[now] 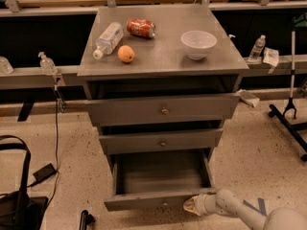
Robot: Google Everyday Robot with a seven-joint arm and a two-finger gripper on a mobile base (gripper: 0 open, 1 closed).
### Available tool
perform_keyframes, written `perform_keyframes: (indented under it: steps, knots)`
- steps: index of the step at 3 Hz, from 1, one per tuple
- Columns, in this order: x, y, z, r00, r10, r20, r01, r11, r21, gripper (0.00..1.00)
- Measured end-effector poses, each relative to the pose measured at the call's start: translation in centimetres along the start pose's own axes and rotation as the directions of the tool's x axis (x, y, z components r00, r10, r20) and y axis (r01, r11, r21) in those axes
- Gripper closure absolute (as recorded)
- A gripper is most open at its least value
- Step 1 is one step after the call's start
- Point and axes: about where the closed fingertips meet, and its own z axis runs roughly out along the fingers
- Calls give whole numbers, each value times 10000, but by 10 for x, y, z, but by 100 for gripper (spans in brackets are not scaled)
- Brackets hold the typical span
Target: Close bottom drawer
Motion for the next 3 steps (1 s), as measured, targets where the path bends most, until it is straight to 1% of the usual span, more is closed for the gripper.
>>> perform_keyframes:
  steps: [1, 2, 3]
  knots:
    - [3, -11, 7, 9998, 88, 154, -91, 9997, 242, 100]
    - [4, -33, 7, 9997, 92, 219, -106, 9978, 660, 100]
    - [4, -33, 7, 9997, 92, 219, -106, 9978, 660, 100]
